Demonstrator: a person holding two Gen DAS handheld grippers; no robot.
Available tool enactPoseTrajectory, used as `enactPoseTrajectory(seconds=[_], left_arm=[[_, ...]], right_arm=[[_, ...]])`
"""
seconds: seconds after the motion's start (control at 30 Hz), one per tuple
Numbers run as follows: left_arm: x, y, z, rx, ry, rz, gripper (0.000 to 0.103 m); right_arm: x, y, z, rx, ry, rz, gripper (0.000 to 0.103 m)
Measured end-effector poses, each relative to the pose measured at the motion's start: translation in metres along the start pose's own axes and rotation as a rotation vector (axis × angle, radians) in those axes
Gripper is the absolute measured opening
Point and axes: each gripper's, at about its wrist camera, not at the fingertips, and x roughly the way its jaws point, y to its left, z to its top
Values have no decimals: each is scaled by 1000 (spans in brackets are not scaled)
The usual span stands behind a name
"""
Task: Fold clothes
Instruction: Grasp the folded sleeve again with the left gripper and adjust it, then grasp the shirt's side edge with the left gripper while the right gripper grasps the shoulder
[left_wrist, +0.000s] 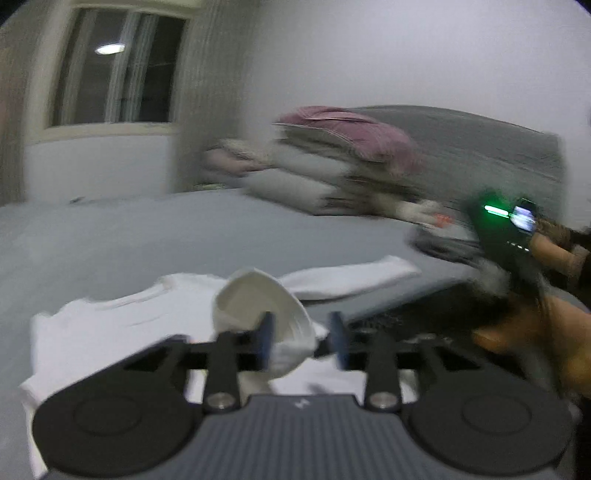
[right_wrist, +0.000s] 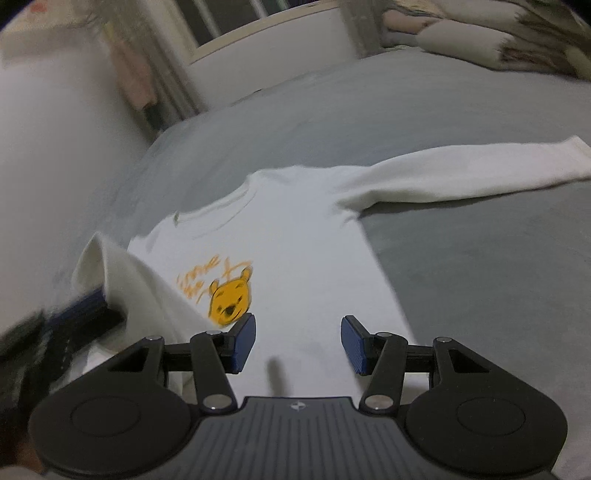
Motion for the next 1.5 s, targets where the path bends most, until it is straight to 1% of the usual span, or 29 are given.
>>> enactPoseTrajectory(seconds=[0.03,0.13,0.17,0.23,0.3,0.37,0.43,0.47,0.5,0.6,0.7,0.77,0.83,0.9,0.93,1.03,1.17,1.27,1.43,1.5], left_arm=[[-3,-3,0,13,1,-28,49],[-12,5,-5,-14,15,-75,50],[-15,8,-7,-24,17,-80,50],[-18,14,-10,-39,20,-76,50],[-18,20,-11,-51,26,-47,50],[-19,32,-11,-85,27,-30,50],[-18,46,-11,-115,37,9,52],[-18,53,-10,-129,43,31,57],[-16,61,-11,-159,64,68,64],[-9,86,-16,-262,139,199,65],[-9,109,-22,-337,181,317,65],[-15,128,-27,-393,180,376,64],[-25,146,-32,-450,165,403,64],[-34,160,-36,-487,147,431,64],[-39,166,-37,-505,133,440,64],[-48,178,-40,-566,95,421,64],[-39,188,-46,-647,73,421,65],[-25,191,-50,-670,70,424,64],[-10,194,-56,-651,97,462,60],[-9,199,-57,-678,87,469,58]], right_arm=[[-1,-4,1,20,-1,1,51],[-2,-13,5,77,-2,10,51],[-2,-16,6,98,0,17,51],[-1,-20,7,127,5,31,51],[0,-20,7,139,13,44,51],[0,-20,7,145,16,48,51],[-2,-21,7,147,16,51,51],[-1,-21,7,151,16,52,51],[-2,-22,8,155,16,55,51],[-4,-22,8,154,21,70,51],[-7,-11,7,88,46,103,51],[-4,-1,4,22,72,99,51],[0,5,-1,-21,84,75,51],[3,7,-3,-32,92,61,51],[4,6,-4,-33,92,58,51],[3,6,-4,-37,85,58,51],[2,9,-4,-75,89,66,51],[1,15,-6,-127,85,63,51],[4,19,-8,-162,85,42,51],[5,21,-10,-171,87,35,51]])
